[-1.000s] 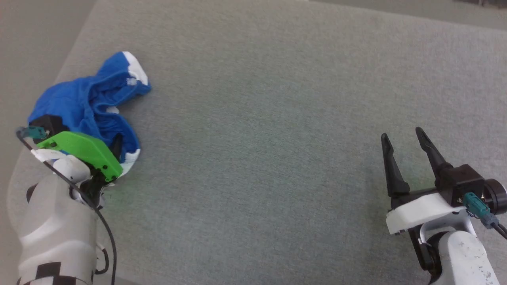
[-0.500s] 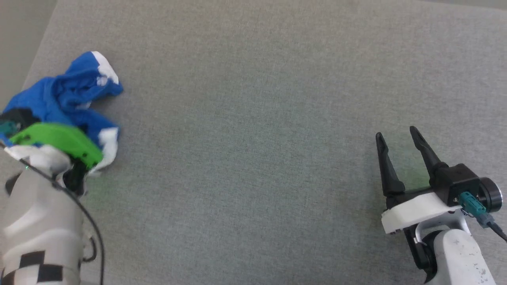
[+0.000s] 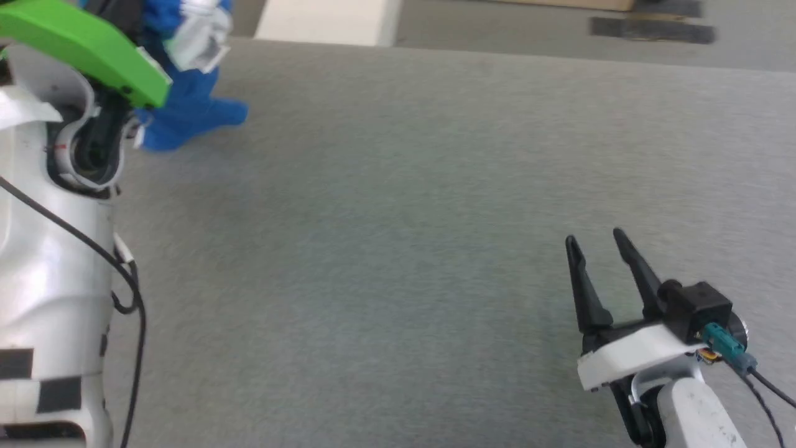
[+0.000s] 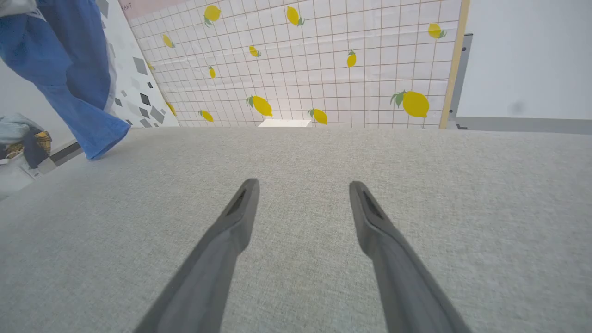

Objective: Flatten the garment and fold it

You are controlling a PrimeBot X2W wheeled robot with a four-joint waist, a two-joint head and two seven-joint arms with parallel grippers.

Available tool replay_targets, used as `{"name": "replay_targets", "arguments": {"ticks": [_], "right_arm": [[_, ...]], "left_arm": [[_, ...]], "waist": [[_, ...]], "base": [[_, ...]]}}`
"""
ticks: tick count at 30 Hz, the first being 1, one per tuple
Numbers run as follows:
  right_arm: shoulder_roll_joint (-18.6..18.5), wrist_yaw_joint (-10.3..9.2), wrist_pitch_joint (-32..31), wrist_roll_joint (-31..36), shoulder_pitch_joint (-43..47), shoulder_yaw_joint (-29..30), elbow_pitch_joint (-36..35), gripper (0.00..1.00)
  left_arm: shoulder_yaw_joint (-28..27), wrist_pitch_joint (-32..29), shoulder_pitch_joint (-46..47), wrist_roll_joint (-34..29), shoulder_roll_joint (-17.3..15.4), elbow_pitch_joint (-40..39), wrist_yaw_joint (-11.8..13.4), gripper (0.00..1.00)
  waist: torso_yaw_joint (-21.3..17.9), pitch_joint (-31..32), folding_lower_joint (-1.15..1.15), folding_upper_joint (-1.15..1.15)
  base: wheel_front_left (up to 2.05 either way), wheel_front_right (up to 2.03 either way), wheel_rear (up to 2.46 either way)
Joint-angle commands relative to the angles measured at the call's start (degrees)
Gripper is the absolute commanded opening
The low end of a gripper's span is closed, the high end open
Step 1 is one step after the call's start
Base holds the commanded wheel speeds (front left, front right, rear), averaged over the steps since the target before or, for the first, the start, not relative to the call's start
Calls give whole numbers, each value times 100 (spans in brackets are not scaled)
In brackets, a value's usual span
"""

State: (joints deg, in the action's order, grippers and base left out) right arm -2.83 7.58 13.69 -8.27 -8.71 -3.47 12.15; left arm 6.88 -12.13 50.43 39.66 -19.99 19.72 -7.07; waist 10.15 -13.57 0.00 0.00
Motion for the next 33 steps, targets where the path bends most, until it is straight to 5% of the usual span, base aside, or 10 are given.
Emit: {"name": "replay_targets", "arguments": {"ticks": [1,8,20,21,23,30,33], "right_arm": [[-5,-9,54,-65,95,11,45,100],[-5,-9,117,-187,314,202,150,100],[-5,-9,129,-293,487,219,51,100],[-5,-9,129,-305,487,211,45,100],[-5,-9,129,-321,493,213,47,100],[-5,-9,130,-338,561,255,79,100],[-5,-9,130,-331,580,281,93,100]], "left_arm": [[106,-129,-158,84,15,-196,-41,0],[955,-1091,-1281,343,360,-977,-36,0],[2425,-1988,-2893,537,838,-334,-26,0],[2386,-1958,-2894,573,865,-311,2,42],[2213,-1801,-2828,639,904,-362,92,100],[1300,-1117,-2544,885,766,-953,392,100],[788,-375,-2568,732,593,-1192,531,100]], "waist": [[-659,419,0,0],[-1292,502,0,0],[-1653,506,0,0],[-1637,522,0,0],[-1587,573,0,0],[-1280,776,0,0],[-1142,860,0,0]], "base": [[0,0,0],[0,0,0],[0,0,0],[0,0,0],[0,0,0],[0,0,0],[0,0,0]]}}
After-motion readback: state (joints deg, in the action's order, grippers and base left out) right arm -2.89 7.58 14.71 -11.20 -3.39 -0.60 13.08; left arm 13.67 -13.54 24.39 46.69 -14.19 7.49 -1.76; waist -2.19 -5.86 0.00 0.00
